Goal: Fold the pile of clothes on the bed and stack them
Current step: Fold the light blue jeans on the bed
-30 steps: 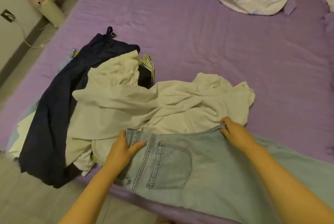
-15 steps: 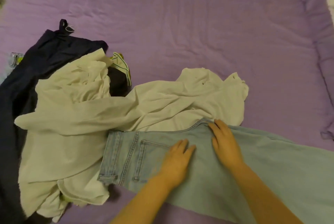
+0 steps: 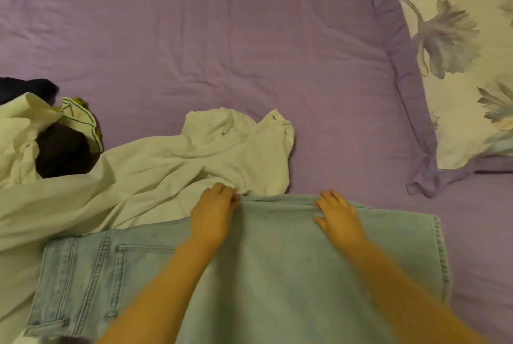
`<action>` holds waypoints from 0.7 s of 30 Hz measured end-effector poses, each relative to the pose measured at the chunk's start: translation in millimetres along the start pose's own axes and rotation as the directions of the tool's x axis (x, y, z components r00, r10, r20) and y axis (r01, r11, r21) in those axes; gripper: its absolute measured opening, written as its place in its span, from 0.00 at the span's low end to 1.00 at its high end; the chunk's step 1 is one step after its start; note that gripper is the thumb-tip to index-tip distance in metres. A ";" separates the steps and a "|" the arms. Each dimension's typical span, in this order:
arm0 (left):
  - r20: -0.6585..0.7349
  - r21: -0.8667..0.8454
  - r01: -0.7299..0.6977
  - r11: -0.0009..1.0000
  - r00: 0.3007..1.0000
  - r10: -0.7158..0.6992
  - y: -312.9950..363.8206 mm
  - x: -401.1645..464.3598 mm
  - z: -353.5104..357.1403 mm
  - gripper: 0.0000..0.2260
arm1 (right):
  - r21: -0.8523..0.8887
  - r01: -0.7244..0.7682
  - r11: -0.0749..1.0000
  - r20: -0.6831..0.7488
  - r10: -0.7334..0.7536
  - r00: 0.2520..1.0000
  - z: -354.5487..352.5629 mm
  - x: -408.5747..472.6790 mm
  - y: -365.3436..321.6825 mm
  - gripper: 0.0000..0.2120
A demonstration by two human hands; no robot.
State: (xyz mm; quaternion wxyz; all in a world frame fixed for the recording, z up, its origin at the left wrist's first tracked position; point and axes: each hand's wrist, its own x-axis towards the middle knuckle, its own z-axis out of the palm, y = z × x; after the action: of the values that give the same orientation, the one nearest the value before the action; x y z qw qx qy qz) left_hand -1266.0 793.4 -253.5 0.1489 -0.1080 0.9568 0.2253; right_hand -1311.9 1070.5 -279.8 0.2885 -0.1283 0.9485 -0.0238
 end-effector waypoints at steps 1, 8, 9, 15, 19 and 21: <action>-0.024 0.009 0.025 1.000 0.999 -0.025 1.2 1.0 -1.8 0.08 | -0.044 -0.006 0.999 0.006 0.006 1.000 -1.1 2.2 6.5 0.18; -0.064 0.142 -0.102 0.985 0.992 0.112 39.2 0.6 -5.8 0.06 | -0.032 0.020 0.999 0.082 -0.017 0.996 -1.7 3.2 45.0 0.22; -0.048 0.200 -0.189 0.961 0.978 0.203 52.5 -0.6 -2.4 0.08 | -0.043 0.002 0.999 0.088 0.001 0.996 0.4 -0.7 53.9 0.22; 0.195 0.248 -0.414 0.876 0.907 0.374 135.3 3.4 49.8 0.19 | -0.027 -0.064 0.998 0.038 0.065 0.997 -6.6 -35.1 109.3 0.20; 0.466 -0.076 -0.448 0.891 0.774 0.429 192.9 -10.1 69.9 0.25 | 0.322 0.066 0.945 -0.212 0.004 0.977 -15.8 -74.3 110.7 0.18; 0.459 -0.316 -0.372 0.873 0.745 0.484 201.8 -23.6 64.7 0.07 | 0.411 0.102 0.906 -0.354 0.055 0.934 -10.9 -95.8 110.0 0.16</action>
State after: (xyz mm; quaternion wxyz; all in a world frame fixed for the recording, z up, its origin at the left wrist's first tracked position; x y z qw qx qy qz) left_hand -1283.9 1003.3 -220.4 0.3362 0.1661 0.8495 0.3712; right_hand -1266.5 1201.0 -232.0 0.1319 -0.0678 0.9555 -0.2550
